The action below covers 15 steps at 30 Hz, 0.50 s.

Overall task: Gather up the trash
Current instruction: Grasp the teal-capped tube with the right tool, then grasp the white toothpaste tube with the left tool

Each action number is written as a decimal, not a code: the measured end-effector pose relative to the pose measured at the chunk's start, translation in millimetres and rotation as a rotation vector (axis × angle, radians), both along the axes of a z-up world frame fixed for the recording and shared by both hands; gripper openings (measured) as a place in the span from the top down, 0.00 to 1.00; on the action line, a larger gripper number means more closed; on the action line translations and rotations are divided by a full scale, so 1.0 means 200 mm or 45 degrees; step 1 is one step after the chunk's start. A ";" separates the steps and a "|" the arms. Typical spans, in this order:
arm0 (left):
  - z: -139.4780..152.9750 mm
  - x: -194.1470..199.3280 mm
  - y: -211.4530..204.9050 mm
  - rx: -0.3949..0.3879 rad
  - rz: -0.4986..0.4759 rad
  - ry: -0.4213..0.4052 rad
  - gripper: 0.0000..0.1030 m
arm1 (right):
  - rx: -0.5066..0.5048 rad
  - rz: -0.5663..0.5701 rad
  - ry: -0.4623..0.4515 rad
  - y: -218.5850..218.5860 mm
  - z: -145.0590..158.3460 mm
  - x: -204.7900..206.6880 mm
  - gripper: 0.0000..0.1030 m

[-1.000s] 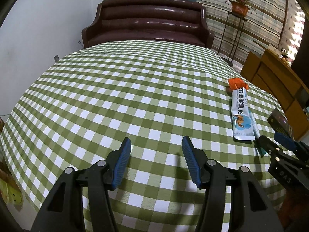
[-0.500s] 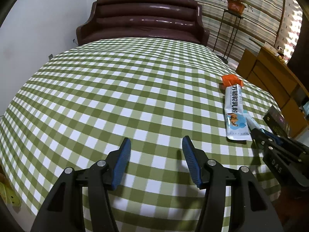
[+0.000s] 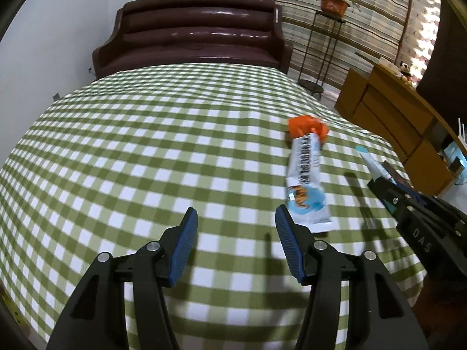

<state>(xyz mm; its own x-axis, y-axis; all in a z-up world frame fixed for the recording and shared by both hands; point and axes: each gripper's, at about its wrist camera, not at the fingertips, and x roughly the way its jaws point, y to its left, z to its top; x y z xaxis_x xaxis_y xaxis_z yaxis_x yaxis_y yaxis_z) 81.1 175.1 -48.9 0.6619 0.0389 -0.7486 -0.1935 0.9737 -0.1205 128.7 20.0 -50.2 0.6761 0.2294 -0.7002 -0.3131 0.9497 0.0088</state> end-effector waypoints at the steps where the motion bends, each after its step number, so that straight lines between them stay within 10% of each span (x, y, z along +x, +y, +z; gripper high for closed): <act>1: 0.00 0.01 -0.02 0.001 -0.008 -0.001 0.47 | 0.004 -0.014 -0.006 -0.03 0.01 0.01 0.91; 15: -0.03 0.22 -0.23 0.021 -0.089 0.021 0.45 | 0.022 -0.130 -0.015 -0.32 -0.01 0.09 0.91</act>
